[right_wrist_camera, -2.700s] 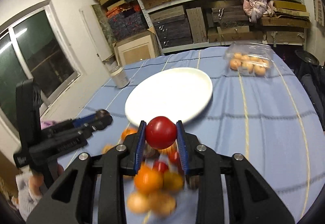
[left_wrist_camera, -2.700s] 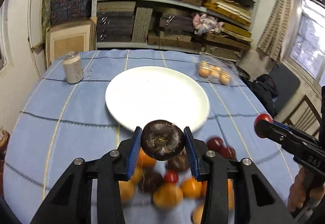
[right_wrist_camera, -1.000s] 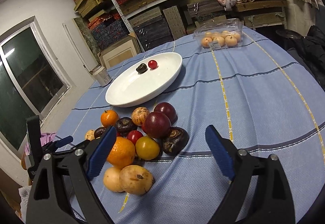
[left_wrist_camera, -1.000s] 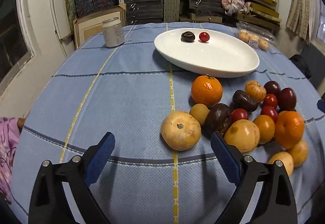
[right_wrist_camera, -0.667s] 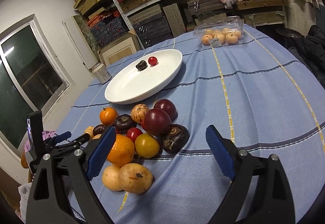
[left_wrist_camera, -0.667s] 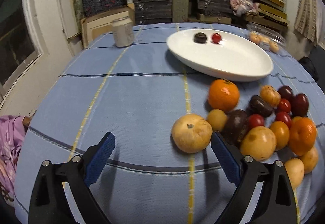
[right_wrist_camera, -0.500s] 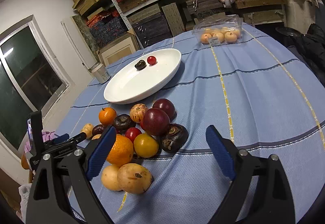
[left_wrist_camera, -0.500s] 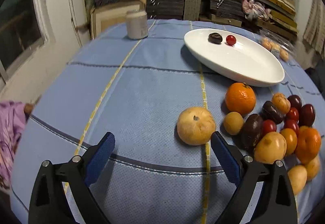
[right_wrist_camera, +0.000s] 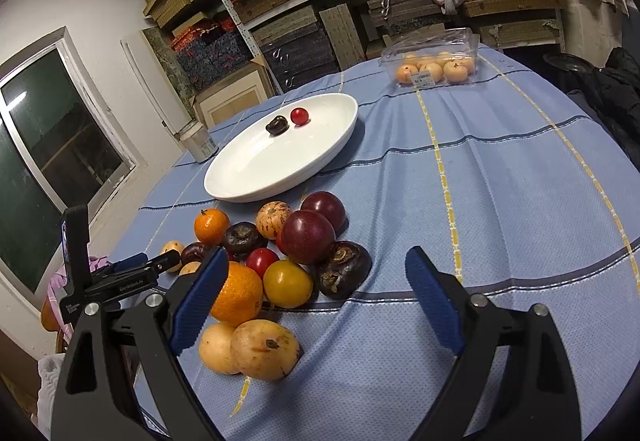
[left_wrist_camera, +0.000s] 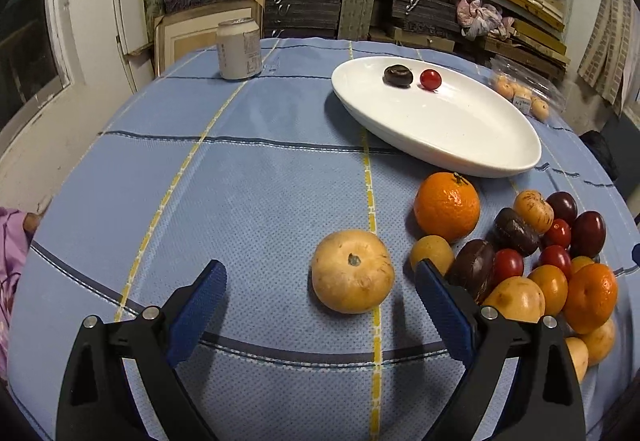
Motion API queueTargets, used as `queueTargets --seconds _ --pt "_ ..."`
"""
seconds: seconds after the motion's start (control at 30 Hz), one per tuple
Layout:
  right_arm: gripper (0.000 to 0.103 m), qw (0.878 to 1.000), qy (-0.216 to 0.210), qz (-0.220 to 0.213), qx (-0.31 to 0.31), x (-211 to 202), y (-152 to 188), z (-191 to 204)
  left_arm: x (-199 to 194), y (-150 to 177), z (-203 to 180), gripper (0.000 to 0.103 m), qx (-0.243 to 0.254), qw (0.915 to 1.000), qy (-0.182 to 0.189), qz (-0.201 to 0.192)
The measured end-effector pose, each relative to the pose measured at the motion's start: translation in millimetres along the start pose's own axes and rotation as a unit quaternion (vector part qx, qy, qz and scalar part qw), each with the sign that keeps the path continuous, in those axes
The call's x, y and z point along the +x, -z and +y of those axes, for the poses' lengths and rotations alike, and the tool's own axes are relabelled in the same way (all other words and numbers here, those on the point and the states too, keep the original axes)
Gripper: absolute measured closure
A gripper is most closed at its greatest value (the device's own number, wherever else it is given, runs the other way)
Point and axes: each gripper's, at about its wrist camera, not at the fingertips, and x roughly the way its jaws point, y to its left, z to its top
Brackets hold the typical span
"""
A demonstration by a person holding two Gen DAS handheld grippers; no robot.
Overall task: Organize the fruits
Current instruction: 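Grasp a pale tan pear with the left tool while the right tool grasps another pale pear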
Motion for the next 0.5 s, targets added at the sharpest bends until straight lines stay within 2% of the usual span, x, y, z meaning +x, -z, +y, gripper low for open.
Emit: queueTargets --seconds 0.03,0.1,0.2,0.33,0.43,0.47,0.5 --pt "0.015 1.0 0.0 0.001 -0.001 0 0 1 0 0 0 0.01 0.0 1.0 0.001 0.0" --pt "0.015 1.0 0.0 0.002 -0.003 0 0 2 0 1 -1 0.023 0.003 1.0 0.002 0.0" --pt "0.015 1.0 0.0 0.004 -0.007 1 1 3 4 0 -5 0.034 0.013 0.9999 0.005 0.009" --pt "0.015 1.0 -0.002 0.009 -0.013 3 2 5 5 -1 -8 0.038 0.018 0.9998 0.006 0.006" --pt "0.015 0.999 -0.002 0.016 -0.031 4 5 11 7 -1 -10 0.052 0.023 0.9995 0.016 0.012" --pt "0.015 0.999 -0.003 0.02 -0.041 5 6 14 7 0 -11 0.061 0.025 0.9994 0.019 0.013" --pt "0.015 0.999 -0.003 0.022 -0.049 6 8 17 7 0 -11 0.061 0.026 0.9994 0.02 0.014"
